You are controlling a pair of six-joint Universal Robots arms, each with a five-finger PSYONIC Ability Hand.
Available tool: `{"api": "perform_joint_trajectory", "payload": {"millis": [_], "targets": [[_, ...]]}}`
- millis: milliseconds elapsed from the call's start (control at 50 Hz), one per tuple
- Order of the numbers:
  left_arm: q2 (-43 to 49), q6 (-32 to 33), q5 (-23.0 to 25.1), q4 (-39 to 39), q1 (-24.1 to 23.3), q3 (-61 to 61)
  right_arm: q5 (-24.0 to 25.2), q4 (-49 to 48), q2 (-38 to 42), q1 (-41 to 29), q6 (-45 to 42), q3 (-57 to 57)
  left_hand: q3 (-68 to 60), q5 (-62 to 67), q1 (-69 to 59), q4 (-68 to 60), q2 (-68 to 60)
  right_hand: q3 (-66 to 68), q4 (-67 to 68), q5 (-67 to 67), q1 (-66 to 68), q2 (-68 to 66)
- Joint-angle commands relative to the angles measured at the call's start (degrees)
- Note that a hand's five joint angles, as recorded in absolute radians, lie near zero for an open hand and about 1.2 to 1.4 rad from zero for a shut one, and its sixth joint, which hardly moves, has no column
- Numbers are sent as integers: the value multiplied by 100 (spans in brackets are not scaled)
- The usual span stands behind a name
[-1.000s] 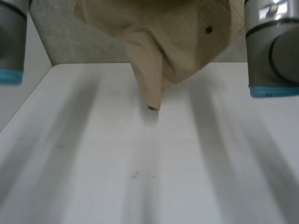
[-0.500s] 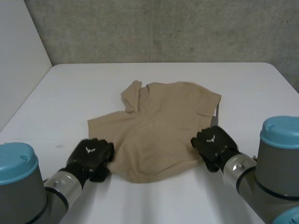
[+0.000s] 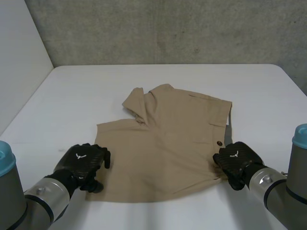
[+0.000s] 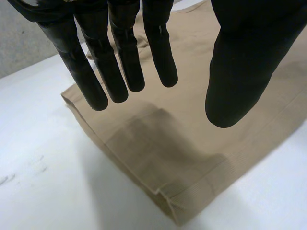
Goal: Fold the shorts.
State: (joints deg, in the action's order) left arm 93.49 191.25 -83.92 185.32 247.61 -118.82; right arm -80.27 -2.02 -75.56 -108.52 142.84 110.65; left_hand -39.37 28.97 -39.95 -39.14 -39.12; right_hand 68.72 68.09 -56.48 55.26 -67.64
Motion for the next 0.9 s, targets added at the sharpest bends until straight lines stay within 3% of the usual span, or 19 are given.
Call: {"api": "perform_joint_trajectory", "payload": {"millis": [20, 180, 260, 300, 420, 520, 620, 720, 820, 900], "targets": [[240, -9, 183, 4, 15, -89, -33, -79, 7, 7, 42, 0, -499, 539, -441, -523, -524, 1128, 1191, -1352, 2474, -1236], [346, -9, 244, -22, -46, -80, -68, 96, 7, -2, -186, -9, -449, 489, -391, -472, -474, 1128, 1191, -1352, 2474, -1236], [284, -9, 253, 48, -46, 60, -77, 772, -28, 173, -836, 9, -331, 372, -273, -355, -356, 1128, 1191, -1352, 2474, -1236], [293, -9, 306, 179, -38, 306, -42, 1001, -116, 463, -1109, 18, 356, -316, 414, 333, 331, 1128, 1191, -1352, 2474, -1236], [573, 0, 937, 733, 42, 1263, -50, 739, -160, 771, -1101, -26, 527, -487, 585, 503, 502, 1128, 1191, -1352, 2474, -1236], [1871, 0, 1483, 980, 24, 2912, -24, 624, -152, 763, -1092, 18, 628, -588, 686, 604, 603, 1128, 1191, -1352, 2474, -1236], [3086, 158, 1615, 883, -29, 4470, -6, 501, -178, 719, -899, 35, 645, -605, 703, 621, 620, 1128, 1191, -1352, 2474, -1236], [4264, 965, 1650, 734, -55, 5912, 11, 465, -178, 666, -653, 35, 628, -588, 686, 604, 603, 1128, 1191, -1352, 2474, -1236], [5318, 1818, 2036, 164, -55, 7194, 2, 465, -169, 543, -626, 44, 662, -621, 719, 638, 637, 1128, 1191, -1352, 2474, -1236], [5846, 1942, 2222, -284, -55, 7881, 2, 465, -169, 534, -626, 53, 729, -688, 787, 705, 704, 1128, 1191, -1352, 2474, -1236]]}}
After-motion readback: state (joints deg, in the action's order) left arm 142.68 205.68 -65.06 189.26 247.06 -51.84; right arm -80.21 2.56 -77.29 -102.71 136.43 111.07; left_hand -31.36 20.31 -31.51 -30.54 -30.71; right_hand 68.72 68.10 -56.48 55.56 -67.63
